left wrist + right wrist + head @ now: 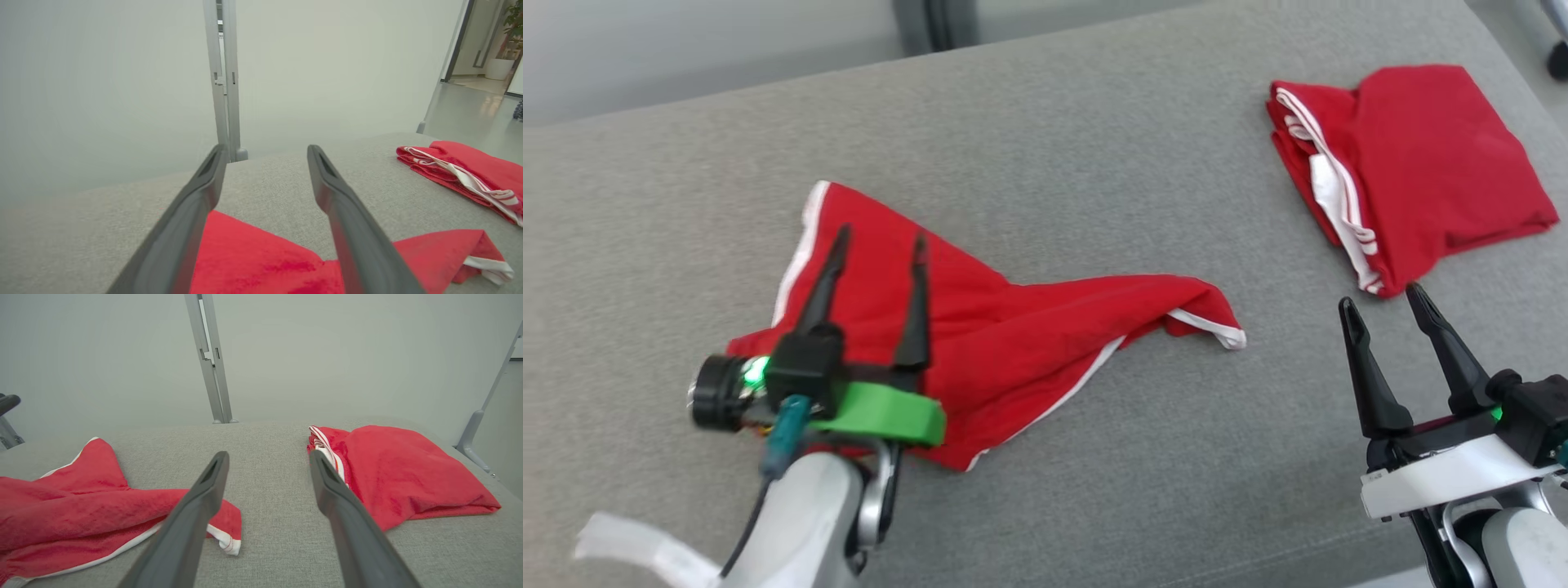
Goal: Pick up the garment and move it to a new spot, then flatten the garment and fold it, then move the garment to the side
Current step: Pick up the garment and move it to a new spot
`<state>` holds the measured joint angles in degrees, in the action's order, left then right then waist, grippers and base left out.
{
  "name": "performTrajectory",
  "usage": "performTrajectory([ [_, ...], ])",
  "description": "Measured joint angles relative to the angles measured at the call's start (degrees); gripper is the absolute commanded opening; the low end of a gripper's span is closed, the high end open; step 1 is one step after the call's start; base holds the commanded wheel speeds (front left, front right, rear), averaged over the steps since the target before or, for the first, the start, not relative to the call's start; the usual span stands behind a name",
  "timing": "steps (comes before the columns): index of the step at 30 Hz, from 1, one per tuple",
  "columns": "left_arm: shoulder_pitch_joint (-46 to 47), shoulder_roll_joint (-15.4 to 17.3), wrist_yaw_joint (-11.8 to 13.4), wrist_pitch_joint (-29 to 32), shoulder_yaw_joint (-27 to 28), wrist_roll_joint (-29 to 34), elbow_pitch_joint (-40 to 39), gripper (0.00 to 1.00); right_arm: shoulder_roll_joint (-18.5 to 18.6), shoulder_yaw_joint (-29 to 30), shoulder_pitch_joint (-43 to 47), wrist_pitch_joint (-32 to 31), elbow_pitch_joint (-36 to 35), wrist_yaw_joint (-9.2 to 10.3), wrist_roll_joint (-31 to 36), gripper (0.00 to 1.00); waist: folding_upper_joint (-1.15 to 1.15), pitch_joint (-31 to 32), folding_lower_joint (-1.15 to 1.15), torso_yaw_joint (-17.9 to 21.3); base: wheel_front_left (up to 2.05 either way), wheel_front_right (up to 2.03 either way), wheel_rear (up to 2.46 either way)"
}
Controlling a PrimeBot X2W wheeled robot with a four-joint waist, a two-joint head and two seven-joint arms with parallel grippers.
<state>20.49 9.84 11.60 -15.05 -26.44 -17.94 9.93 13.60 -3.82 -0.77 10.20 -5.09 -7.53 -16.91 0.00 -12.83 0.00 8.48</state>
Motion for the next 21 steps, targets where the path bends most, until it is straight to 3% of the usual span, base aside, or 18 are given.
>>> performTrajectory([
  [9,-10.5,3.7,1.4,0.0,8.8,-1.3,-3.7,1.00,-0.4,0.1,2.7,-2.1,-1.2,0.00,0.3,1.00,0.00,5.0,0.00,-5.5,0.00,0.00,0.00],
  [18,-16.8,5.1,-3.3,0.0,12.1,-4.2,-3.3,1.00,-0.7,0.1,5.5,-3.6,-1.7,0.00,0.3,1.00,0.00,9.9,0.00,-7.8,0.00,0.00,0.00],
  [21,-18.5,5.3,-3.5,0.0,12.0,-4.2,-3.0,1.00,-0.9,0.6,6.7,-4.1,-1.9,0.00,0.5,1.00,0.00,11.2,0.00,-7.8,0.00,0.00,0.00],
])
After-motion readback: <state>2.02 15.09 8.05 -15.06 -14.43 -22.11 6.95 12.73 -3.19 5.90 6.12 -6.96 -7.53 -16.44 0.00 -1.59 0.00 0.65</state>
